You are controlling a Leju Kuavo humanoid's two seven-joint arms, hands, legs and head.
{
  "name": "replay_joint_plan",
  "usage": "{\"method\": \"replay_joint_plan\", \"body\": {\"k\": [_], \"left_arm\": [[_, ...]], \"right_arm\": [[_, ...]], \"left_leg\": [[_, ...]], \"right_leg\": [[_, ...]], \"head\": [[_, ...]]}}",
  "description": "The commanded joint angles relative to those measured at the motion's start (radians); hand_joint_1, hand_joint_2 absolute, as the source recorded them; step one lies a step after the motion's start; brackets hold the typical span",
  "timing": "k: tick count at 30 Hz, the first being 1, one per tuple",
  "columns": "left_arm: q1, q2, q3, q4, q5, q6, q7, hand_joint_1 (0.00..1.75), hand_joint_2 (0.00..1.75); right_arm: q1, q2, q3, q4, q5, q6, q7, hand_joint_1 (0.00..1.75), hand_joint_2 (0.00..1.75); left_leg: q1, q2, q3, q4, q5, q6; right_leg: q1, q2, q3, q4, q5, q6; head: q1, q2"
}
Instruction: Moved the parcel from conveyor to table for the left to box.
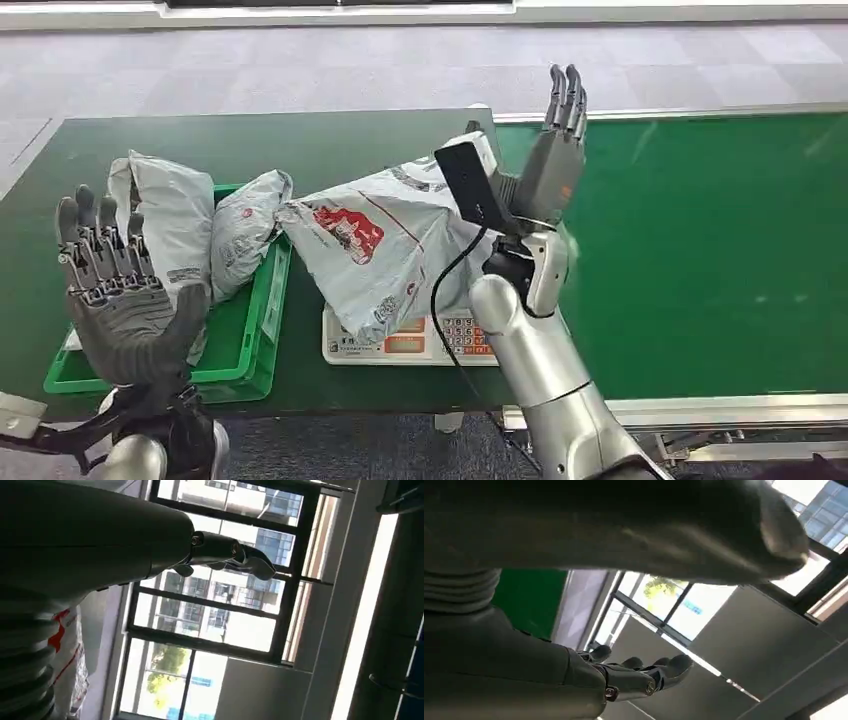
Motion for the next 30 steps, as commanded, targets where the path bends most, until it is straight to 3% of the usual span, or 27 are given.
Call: {"method": "replay_joint_plan", "body": {"k": [1, 4, 6, 8, 9, 11, 14, 15, 18, 20, 30], "left_arm": [[-0.03, 0.006, 0.048, 0.02, -0.004, 0.005, 0.006, 0.0, 1.75], [-0.148, 0.039, 0.048, 0.06, -0.219, 0.079, 0.066, 0.0, 1.75], [-0.323, 0.071, -0.005, 0.184, -0.501, 0.078, 0.21, 0.0, 1.75], [-0.544, 0.095, -0.125, 0.432, -0.839, -0.021, 0.35, 0.0, 1.75], [-0.628, 0.103, -0.185, 0.547, -0.969, -0.034, 0.387, 0.0, 1.75], [-0.822, 0.092, -0.304, 0.855, -1.148, -0.063, 0.427, 0.0, 1.75], [-0.969, 0.041, -0.42, 1.182, -1.263, -0.084, 0.428, 0.0, 1.75], [-0.978, 0.032, -0.423, 1.215, -1.263, -0.073, 0.429, 0.0, 1.75], [-0.993, 0.009, -0.454, 1.316, -1.253, -0.082, 0.409, 0.0, 1.75], [-0.993, 0.008, -0.481, 1.345, -1.247, -0.106, 0.395, 0.0, 1.75], [-0.98, 0.008, -0.521, 1.417, -1.241, -0.116, 0.396, 0.0, 1.75]], "right_arm": [[0.009, -0.04, -0.03, -0.054, -0.015, -0.003, -0.005, 0.0, 0.0], [0.108, 0.0, -0.137, -0.172, -0.104, -0.027, -0.076, 0.0, 0.0], [0.206, 0.04, -0.233, -0.253, -0.168, -0.027, -0.167, 0.0, 0.0], [0.277, 0.048, -0.278, -0.291, -0.216, -0.027, -0.189, 0.0, 0.0], [0.289, 0.046, -0.282, -0.29, -0.229, -0.027, -0.189, 0.0, 0.0], [0.267, 0.029, -0.286, -0.247, -0.242, -0.021, -0.162, 0.0, 0.0], [0.224, 0.026, -0.284, -0.169, -0.21, -0.013, -0.136, 0.0, 0.0], [0.221, 0.026, -0.283, -0.161, -0.21, -0.013, -0.135, 0.0, 0.0], [0.238, 0.028, -0.293, -0.158, -0.211, -0.027, -0.139, 0.0, 0.0], [0.261, 0.025, -0.301, -0.185, -0.221, -0.027, -0.154, 0.0, 0.0], [0.289, 0.015, -0.284, -0.194, -0.253, -0.027, -0.191, 0.0, 0.0]], "left_leg": [[0.0, 0.0, 0.0, 0.0, 0.001, 0.001], [0.0, 0.0, 0.0, 0.0, 0.001, 0.0], [0.001, -0.006, -0.001, -0.002, 0.003, 0.001], [0.001, -0.011, -0.002, -0.001, 0.004, 0.0], [0.002, -0.021, -0.004, -0.001, 0.006, 0.0], [0.001, -0.024, -0.004, 0.001, 0.007, 0.002], [0.001, -0.027, -0.007, 0.003, 0.008, 0.003], [0.001, -0.018, -0.004, 0.003, 0.006, 0.003], [0.0, -0.016, -0.006, 0.0, 0.012, 0.005], [0.0, -0.005, -0.006, -0.001, 0.011, 0.006], [0.0, 0.001, -0.005, 0.002, 0.006, 0.005]], "right_leg": [[0.0, -0.002, 0.0, 0.0, 0.0, 0.0], [0.0, -0.002, 0.0, 0.0, 0.0, 0.0], [0.001, -0.009, 0.001, -0.002, 0.001, 0.0], [0.002, -0.014, 0.002, -0.002, -0.001, 0.0], [0.002, -0.025, 0.004, -0.002, -0.001, -0.001], [0.002, -0.028, 0.004, -0.002, -0.001, 0.0], [0.001, -0.031, 0.004, 0.0, 0.001, 0.001], [0.0, -0.022, 0.002, -0.001, 0.001, 0.001], [0.0, -0.021, 0.002, -0.006, 0.009, 0.003], [-0.002, -0.012, -0.002, -0.006, 0.011, 0.004], [-0.002, -0.002, -0.004, -0.002, 0.008, 0.005]], "head": [[0.0, 0.0], [0.0, 0.0], [0.0, 0.0], [0.0, 0.0], [0.0, 0.0], [0.0, 0.0], [0.0, 0.0], [0.0, 0.0], [0.0, 0.0], [0.0, 0.0], [0.0, 0.0]]}}
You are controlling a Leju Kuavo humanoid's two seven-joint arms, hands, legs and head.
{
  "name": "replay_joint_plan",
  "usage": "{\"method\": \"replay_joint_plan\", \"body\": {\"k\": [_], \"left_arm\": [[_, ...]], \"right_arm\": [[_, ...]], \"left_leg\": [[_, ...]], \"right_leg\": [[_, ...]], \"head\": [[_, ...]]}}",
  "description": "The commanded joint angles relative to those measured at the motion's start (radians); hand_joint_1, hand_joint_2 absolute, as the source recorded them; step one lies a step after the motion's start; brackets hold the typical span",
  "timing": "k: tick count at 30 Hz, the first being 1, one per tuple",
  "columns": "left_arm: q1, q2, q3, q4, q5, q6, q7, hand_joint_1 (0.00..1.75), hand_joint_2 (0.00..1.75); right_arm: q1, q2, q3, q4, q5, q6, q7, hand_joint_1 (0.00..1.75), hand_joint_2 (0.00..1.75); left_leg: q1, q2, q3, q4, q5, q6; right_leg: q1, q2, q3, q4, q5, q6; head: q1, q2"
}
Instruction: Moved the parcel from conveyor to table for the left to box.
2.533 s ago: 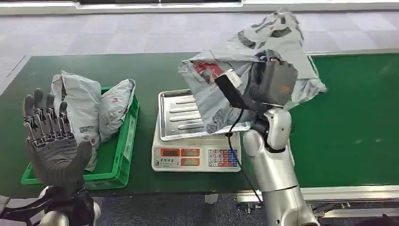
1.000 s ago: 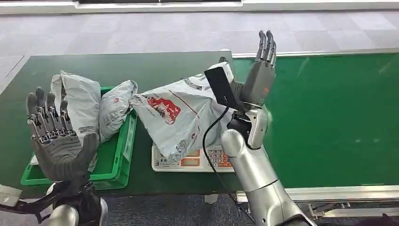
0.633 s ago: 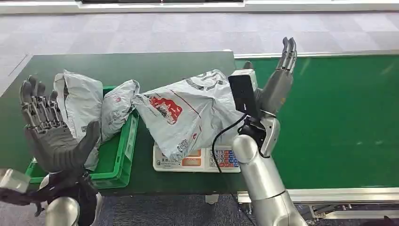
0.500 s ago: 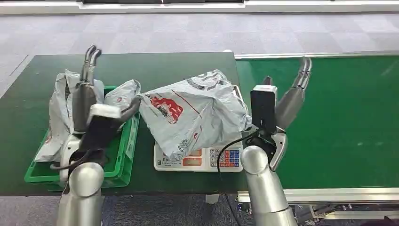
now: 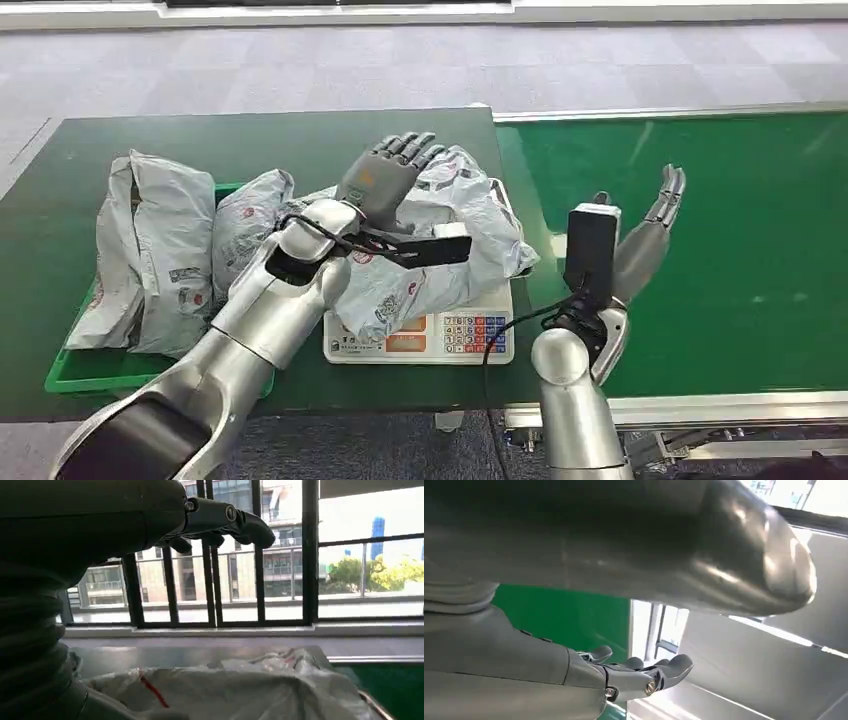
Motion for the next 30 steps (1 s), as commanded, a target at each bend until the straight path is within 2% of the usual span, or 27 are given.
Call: {"method": "replay_joint_plan", "body": {"k": [1, 14, 15, 16, 30], "left_arm": [[-0.083, 0.002, -0.111, 0.231, 0.008, -0.007, 0.001, 0.0, 1.75], [-0.067, 0.007, -0.173, 0.308, -0.015, -0.08, 0.022, 0.0, 1.75], [-0.065, 0.006, -0.167, 0.311, -0.005, -0.081, 0.013, 0.24, 1.75], [-0.064, 0.006, -0.158, 0.31, 0.005, -0.082, 0.006, 1.75, 1.75], [-0.085, 0.016, -0.118, 0.294, 0.05, -0.068, -0.01, 1.75, 1.75]], "right_arm": [[0.01, -0.013, -0.034, 0.022, -0.011, 0.002, -0.018, 0.0, 0.0], [-0.01, 0.013, -0.056, 0.049, -0.017, 0.002, -0.064, 0.0, 0.0], [-0.008, 0.016, -0.06, 0.05, -0.02, 0.002, -0.073, 0.0, 0.0], [-0.007, 0.016, -0.062, 0.048, -0.021, 0.002, -0.074, 0.0, 0.0], [0.007, 0.008, -0.077, 0.013, -0.025, 0.002, -0.072, 0.0, 0.0]], "left_leg": [[0.0, -0.001, 0.0, -0.001, 0.001, 0.001], [0.0, 0.001, 0.0, -0.001, 0.0, 0.001], [0.001, 0.002, 0.001, -0.002, 0.001, 0.001], [0.0, 0.001, 0.0, -0.001, 0.0, 0.0], [0.001, 0.0, -0.002, 0.0, 0.0, 0.001]], "right_leg": [[0.001, -0.003, 0.001, -0.001, 0.0, 0.0], [0.001, -0.002, 0.001, -0.001, 0.0, 0.0], [0.001, -0.001, 0.002, -0.002, 0.001, -0.001], [0.001, -0.001, 0.001, -0.001, 0.0, 0.0], [0.001, -0.002, 0.0, 0.0, 0.0, 0.0]], "head": [[0.0, 0.0], [0.0, 0.0], [0.0, 0.0], [0.0, 0.0], [0.0, 0.0]]}}
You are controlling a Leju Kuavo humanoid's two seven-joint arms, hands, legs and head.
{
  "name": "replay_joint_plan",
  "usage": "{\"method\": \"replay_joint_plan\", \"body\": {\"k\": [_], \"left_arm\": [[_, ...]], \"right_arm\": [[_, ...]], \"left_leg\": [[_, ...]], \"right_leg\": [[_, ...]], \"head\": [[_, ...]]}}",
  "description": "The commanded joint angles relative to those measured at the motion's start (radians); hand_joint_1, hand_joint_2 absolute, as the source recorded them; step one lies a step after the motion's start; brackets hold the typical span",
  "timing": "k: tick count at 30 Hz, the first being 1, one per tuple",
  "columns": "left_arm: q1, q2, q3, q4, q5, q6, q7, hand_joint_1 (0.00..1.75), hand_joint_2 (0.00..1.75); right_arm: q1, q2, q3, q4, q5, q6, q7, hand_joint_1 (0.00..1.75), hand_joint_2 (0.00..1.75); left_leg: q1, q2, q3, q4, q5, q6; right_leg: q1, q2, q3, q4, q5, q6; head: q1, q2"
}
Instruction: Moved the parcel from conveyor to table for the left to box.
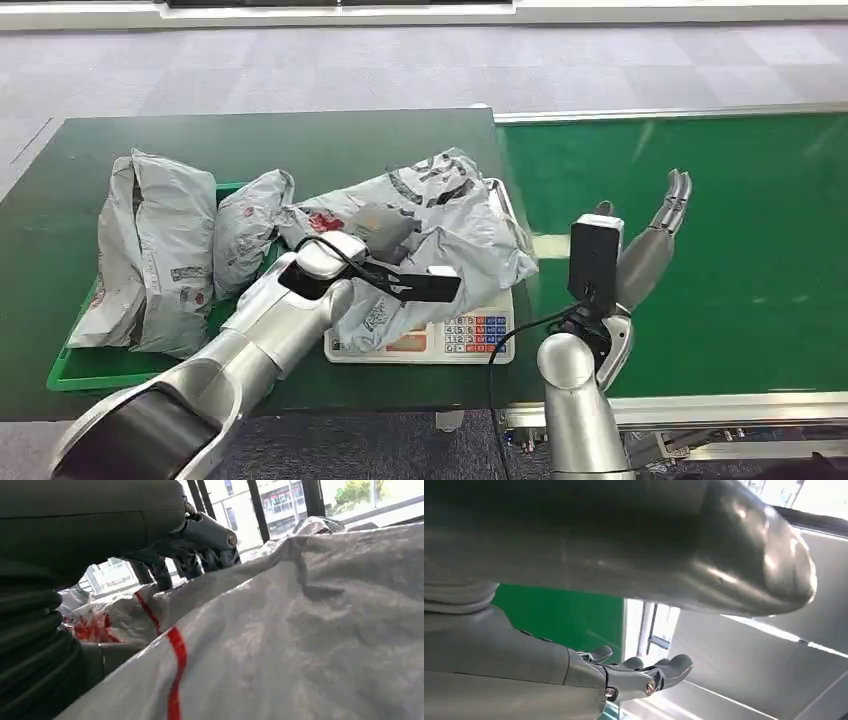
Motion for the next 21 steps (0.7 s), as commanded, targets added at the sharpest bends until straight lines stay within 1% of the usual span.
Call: {"method": "replay_joint_plan", "body": {"k": [1, 6, 11, 14, 15, 16, 17, 19, 21], "left_arm": [[-0.056, 0.015, -0.025, 0.056, 0.016, 0.003, -0.007, 1.75, 1.75], [-0.056, 0.015, -0.025, 0.056, 0.016, 0.003, -0.007, 1.75, 1.75], [-0.069, 0.019, 0.031, 0.024, 0.072, 0.059, -0.031, 1.75, 1.75], [-0.079, 0.028, 0.128, -0.037, 0.165, 0.188, -0.057, 1.75, 1.75], [-0.083, 0.038, 0.178, -0.076, 0.21, 0.25, -0.056, 1.75, 1.75], [-0.083, 0.049, 0.22, -0.122, 0.238, 0.335, -0.044, 1.75, 1.75], [-0.089, 0.062, 0.244, -0.153, 0.255, 0.365, -0.04, 1.75, 1.75], [-0.087, 0.098, 0.311, -0.266, 0.275, 0.474, -0.003, 1.75, 1.75], [-0.081, 0.132, 0.354, -0.351, 0.284, 0.472, 0.019, 1.75, 1.75]], "right_arm": [[-0.006, 0.01, -0.052, 0.012, -0.003, 0.001, 0.002, 0.0, 0.0], [-0.006, 0.01, -0.052, 0.012, -0.003, 0.001, 0.002, 0.0, 0.0], [0.008, 0.001, -0.068, -0.016, -0.013, 0.001, -0.005, 0.0, 0.0], [0.043, -0.01, -0.068, -0.07, -0.023, 0.001, 0.008, 0.0, 0.0], [0.057, -0.013, -0.068, -0.091, -0.024, 0.001, 0.014, 0.0, 0.0], [0.068, -0.011, -0.075, -0.109, -0.024, 0.001, 0.015, 0.0, 0.0], [0.079, -0.011, -0.076, -0.122, -0.028, 0.001, 0.012, 0.0, 0.0], [0.098, -0.005, -0.08, -0.138, -0.033, 0.001, 0.001, 0.0, 0.0], [0.105, 0.005, -0.083, -0.137, -0.031, 0.001, -0.009, 0.0, 0.0]], "left_leg": [[0.0, 0.0, -0.001, 0.001, 0.0, 0.0], [0.0, 0.001, -0.001, 0.0, 0.0, 0.0], [0.001, 0.001, -0.002, 0.0, 0.001, 0.001], [0.001, 0.0, -0.003, 0.001, 0.0, 0.0], [0.001, 0.0, -0.003, 0.001, 0.001, 0.001], [0.001, -0.001, -0.003, 0.001, 0.0, 0.0], [0.001, 0.0, -0.003, 0.001, 0.0, 0.0], [0.001, 0.0, -0.003, 0.001, 0.0, 0.0], [0.001, 0.001, -0.003, 0.001, 0.0, 0.0]], "right_leg": [[0.001, -0.001, -0.001, 0.0, 0.0, 0.0], [0.001, -0.001, -0.001, 0.0, 0.0, 0.0], [0.001, -0.002, -0.001, -0.001, 0.001, -0.001], [0.001, -0.003, -0.002, 0.0, 0.0, 0.0], [0.001, -0.003, -0.002, 0.0, 0.001, -0.001], [0.001, -0.002, -0.002, 0.001, 0.0, 0.0], [0.001, -0.003, -0.002, 0.0, 0.0, -0.001], [0.001, -0.002, -0.002, 0.001, 0.0, -0.001], [0.001, -0.002, -0.003, 0.001, 0.0, -0.001]], "head": [[0.0, 0.0], [0.0, 0.0], [0.0, 0.0], [0.0, 0.0], [0.0, 0.0], [0.0, 0.0], [0.0, 0.0], [0.0, 0.0], [0.0, 0.0]]}}
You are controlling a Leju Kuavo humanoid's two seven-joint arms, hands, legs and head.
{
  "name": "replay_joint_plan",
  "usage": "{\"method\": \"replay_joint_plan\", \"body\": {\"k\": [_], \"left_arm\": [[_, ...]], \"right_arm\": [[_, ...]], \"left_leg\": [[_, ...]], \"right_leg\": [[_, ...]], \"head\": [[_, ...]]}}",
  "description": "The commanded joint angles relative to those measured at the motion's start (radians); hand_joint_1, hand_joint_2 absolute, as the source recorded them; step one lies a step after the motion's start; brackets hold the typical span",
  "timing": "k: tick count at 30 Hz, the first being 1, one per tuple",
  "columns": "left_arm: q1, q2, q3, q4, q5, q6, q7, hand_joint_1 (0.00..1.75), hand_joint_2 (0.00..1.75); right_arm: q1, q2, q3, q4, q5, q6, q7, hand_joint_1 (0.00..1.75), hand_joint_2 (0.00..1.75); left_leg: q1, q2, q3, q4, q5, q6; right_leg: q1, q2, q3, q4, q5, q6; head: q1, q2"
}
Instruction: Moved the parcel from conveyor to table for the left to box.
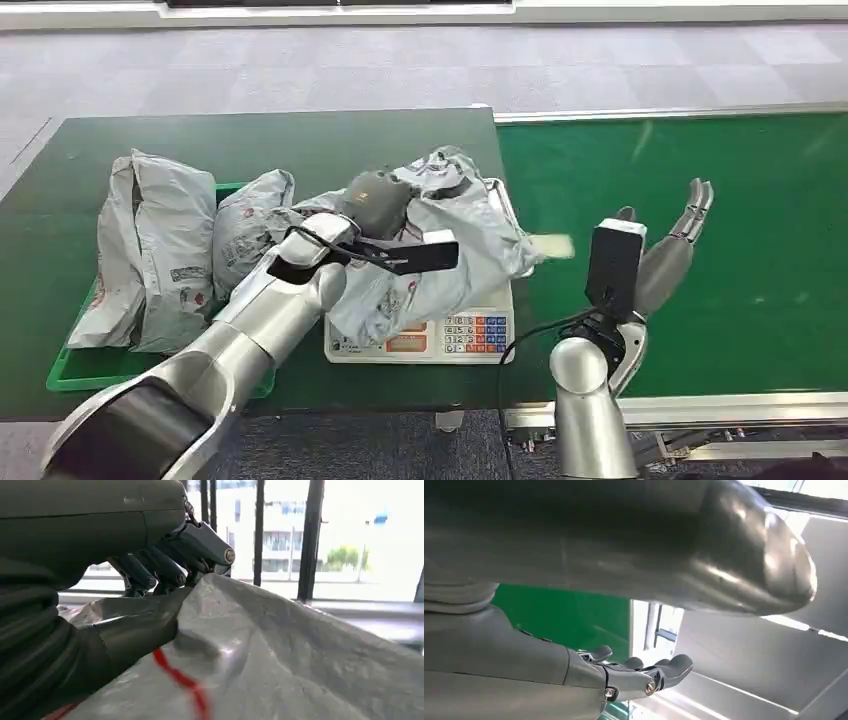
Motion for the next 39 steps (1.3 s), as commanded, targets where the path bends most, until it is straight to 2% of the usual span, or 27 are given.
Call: {"method": "replay_joint_plan", "body": {"k": [1, 2, 12, 16, 17, 18, 21, 23, 25, 33, 37, 39], "left_arm": [[-0.053, 0.12, 0.298, -0.314, 0.073, 0.208, 0.078, 1.75, 1.75], [-0.056, 0.129, 0.303, -0.324, 0.07, 0.207, 0.081, 1.75, 1.75], [-0.039, 0.126, 0.312, -0.348, 0.061, 0.203, 0.088, 1.75, 1.75], [-0.043, 0.138, 0.362, -0.379, 0.048, 0.247, 0.122, 1.75, 1.75], [-0.047, 0.159, 0.367, -0.382, -0.043, 0.296, 0.182, 1.75, 1.75], [-0.059, 0.194, 0.354, -0.354, -0.198, 0.321, 0.299, 1.75, 1.75], [-0.082, 0.254, 0.391, -0.204, -0.477, 0.267, 0.481, 1.75, 1.75], [-0.083, 0.266, 0.437, -0.109, -0.538, 0.29, 0.502, 1.75, 1.75], [-0.08, 0.288, 0.406, -0.031, -0.542, 0.291, 0.567, 1.75, 1.75], [-0.083, 0.283, 0.406, -0.027, -0.544, 0.295, 0.572, 1.75, 1.75], [-0.083, 0.283, 0.406, -0.027, -0.544, 0.295, 0.572, 1.75, 1.75], [-0.085, 0.302, 0.371, 0.016, -0.544, 0.218, 0.638, 1.75, 1.75]], "right_arm": [[0.067, 0.015, -0.045, -0.078, -0.01, 0.002, -0.019, 0.0, 0.0], [0.065, 0.017, -0.043, -0.076, -0.008, 0.002, -0.019, 0.0, 0.0], [0.059, 0.018, -0.042, -0.076, 0.001, 0.002, -0.01, 0.0, 0.0], [0.058, 0.018, -0.035, -0.083, 0.014, 0.002, 0.004, 0.0, 0.0], [0.059, 0.018, -0.031, -0.087, 0.023, 0.002, 0.014, 0.0, 0.0], [0.059, 0.02, -0.026, -0.089, 0.03, 0.002, 0.02, 0.0, 0.0], [0.056, 0.026, -0.007, -0.087, 0.054, 0.002, 0.036, 0.0, 0.0], [0.054, 0.027, -0.001, -0.084, 0.056, 0.002, 0.039, 0.0, 0.0], [0.043, 0.021, 0.011, -0.072, 0.059, 0.002, 0.051, 0.0, 0.0], [0.039, 0.017, 0.013, -0.07, 0.06, 0.002, 0.058, 0.0, 0.0], [0.039, 0.017, 0.013, -0.07, 0.06, 0.002, 0.058, 0.0, 0.0], [0.037, 0.009, 0.023, -0.068, 0.056, 0.002, 0.07, 0.0, 0.0]], "left_leg": [[0.001, 0.003, -0.002, 0.001, 0.0, 0.0], [0.001, 0.006, -0.002, 0.001, 0.0, 0.0], [0.0, 0.001, 0.0, 0.0, 0.001, -0.001], [0.001, 0.002, -0.001, -0.001, 0.001, -0.001], [0.001, 0.001, -0.001, 0.0, 0.001, -0.001], [0.001, 0.004, -0.001, -0.001, 0.001, -0.001], [0.001, 0.005, 0.0, -0.002, 0.001, -0.001], [0.0, 0.006, 0.001, -0.002, 0.001, -0.002], [0.0, 0.007, 0.002, -0.003, 0.001, -0.002], [0.002, 0.001, 0.0, -0.001, 0.002, -0.003], [0.001, 0.002, 0.0, -0.003, 0.003, -0.002], [0.002, 0.001, -0.001, -0.002, 0.002, -0.002]], "right_leg": [[0.001, 0.001, -0.003, 0.001, 0.0, -0.001], [0.001, 0.003, -0.004, 0.001, 0.001, -0.001], [0.002, 0.0, 0.0, 0.0, 0.0, -0.001], [0.001, 0.0, -0.001, 0.0, 0.0, -0.001], [0.001, 0.0, 0.0, 0.0, 0.0, -0.001], [0.001, 0.001, -0.001, 0.0, 0.001, -0.001], [0.001, 0.003, -0.001, -0.001, 0.001, -0.002], [0.002, 0.003, -0.001, 0.0, 0.001, -0.002], [0.002, 0.004, 0.0, 0.0, 0.001, -0.002], [0.004, 0.0, 0.0, 0.0, 0.0, -0.002], [0.003, -0.001, 0.0, -0.002, 0.001, -0.002], [0.002, -0.001, 0.0, -0.001, 0.001, -0.002]], "head": [[0.0, 0.0], [0.0, 0.0], [0.0, 0.0], [0.0, 0.0], [0.0, 0.0], [0.0, 0.0], [0.0, 0.0], [0.0, 0.0], [0.0, 0.0], [0.0, 0.0], [0.0, 0.0], [0.0, 0.0]]}}
